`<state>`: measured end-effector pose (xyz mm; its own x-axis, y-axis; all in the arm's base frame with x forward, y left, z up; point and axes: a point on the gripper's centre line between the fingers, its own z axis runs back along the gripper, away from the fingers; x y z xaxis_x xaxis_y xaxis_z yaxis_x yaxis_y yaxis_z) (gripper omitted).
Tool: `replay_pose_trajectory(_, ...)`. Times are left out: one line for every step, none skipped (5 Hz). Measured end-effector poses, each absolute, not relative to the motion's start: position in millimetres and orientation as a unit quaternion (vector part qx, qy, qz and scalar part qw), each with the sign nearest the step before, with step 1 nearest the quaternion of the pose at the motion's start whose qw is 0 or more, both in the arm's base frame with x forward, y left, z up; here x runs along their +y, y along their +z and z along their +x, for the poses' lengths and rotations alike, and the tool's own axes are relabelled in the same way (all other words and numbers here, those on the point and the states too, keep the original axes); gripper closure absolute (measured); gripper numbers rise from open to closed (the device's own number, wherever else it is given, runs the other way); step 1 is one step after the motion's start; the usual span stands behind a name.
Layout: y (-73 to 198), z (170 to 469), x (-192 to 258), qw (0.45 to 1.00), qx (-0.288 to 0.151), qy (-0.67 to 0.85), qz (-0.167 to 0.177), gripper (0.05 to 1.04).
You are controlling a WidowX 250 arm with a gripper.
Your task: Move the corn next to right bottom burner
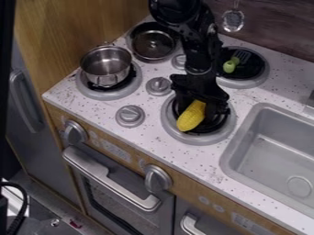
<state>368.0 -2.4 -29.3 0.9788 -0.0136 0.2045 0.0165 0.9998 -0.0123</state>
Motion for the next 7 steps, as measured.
replay_pose_trajectory(-27, 369, -2, 0.995, -0.100, -0.019, -0.002, 0.458)
replay_pose_trajectory(-10, 392, 2, 0.992, -0.127, -0.027, 0.004, 0.459)
replay_pose_trajectory(8, 413, 22, 0.987, -0.157, -0.023, 0.024, 0.459)
replay_pose_trajectory(11, 419, 54, 0.986, -0.159, 0.003, 0.044, 0.459)
replay_pose_trajectory(4, 412, 80, 0.987, -0.148, 0.032, 0.052, 0.459)
replay_pose_trajectory(-6, 398, 96, 0.988, -0.133, 0.059, 0.048, 0.459)
replay_pose_trajectory(-12, 391, 93, 0.989, -0.125, 0.074, 0.032, 0.459)
